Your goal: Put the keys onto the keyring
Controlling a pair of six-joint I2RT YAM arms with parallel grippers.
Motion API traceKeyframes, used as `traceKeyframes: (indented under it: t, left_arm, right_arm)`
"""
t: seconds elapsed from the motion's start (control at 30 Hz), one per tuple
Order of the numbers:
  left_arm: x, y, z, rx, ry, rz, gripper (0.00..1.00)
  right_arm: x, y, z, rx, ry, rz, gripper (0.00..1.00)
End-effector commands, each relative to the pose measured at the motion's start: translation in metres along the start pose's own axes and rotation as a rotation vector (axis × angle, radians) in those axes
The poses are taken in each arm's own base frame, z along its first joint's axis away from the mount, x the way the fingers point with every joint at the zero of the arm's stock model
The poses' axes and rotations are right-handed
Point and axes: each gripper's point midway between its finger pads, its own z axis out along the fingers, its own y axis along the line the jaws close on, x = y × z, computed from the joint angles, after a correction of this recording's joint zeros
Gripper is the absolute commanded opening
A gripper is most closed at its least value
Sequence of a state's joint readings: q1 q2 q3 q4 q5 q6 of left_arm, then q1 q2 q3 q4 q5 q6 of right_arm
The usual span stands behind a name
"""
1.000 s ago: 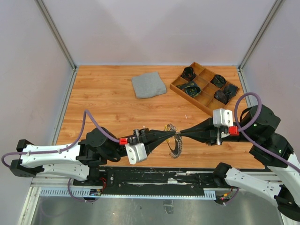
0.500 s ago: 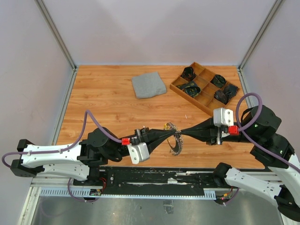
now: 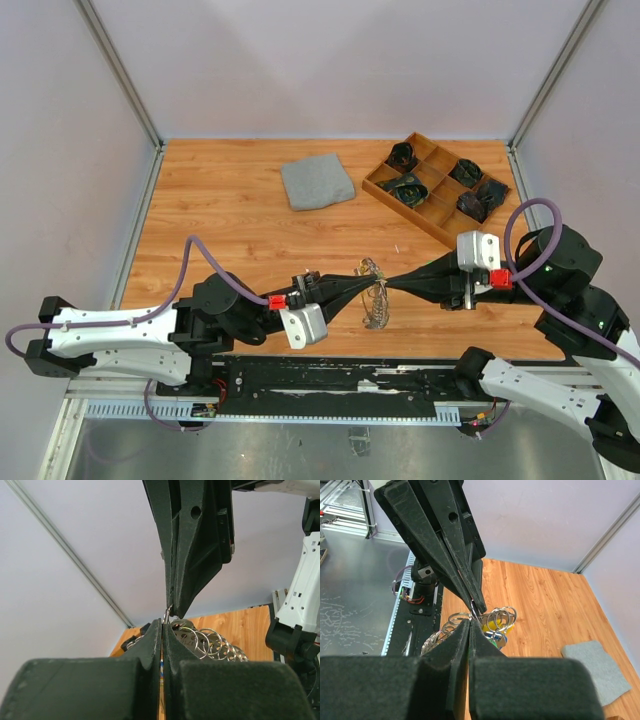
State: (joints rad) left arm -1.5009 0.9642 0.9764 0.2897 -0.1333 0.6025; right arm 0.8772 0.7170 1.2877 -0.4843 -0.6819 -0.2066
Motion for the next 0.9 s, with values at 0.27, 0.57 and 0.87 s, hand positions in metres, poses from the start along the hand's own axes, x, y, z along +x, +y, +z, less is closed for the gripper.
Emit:
traceKeyframes:
  t: [0.27,0.57,0.87]
  left_arm:
    - [-0.021,0.023,-0.001,-0.104,-0.052,-0.016,0.01]
    - [-0.02,0.031,0.0,-0.153,-0.056,-0.021,0.01]
    - [-0.016,0.031,0.0,-0.161,-0.041,-0.022,0.01]
  right_arm:
    - [-0.022,-0.003,-0.007,0.056,-0.076,0.011,0.01]
    - [-0.012,-0.014,-0.001,0.112,-0.063,0.058,0.01]
    - [-0.016,-0.02,0.001,0.139,-0.1,0.07,0.01]
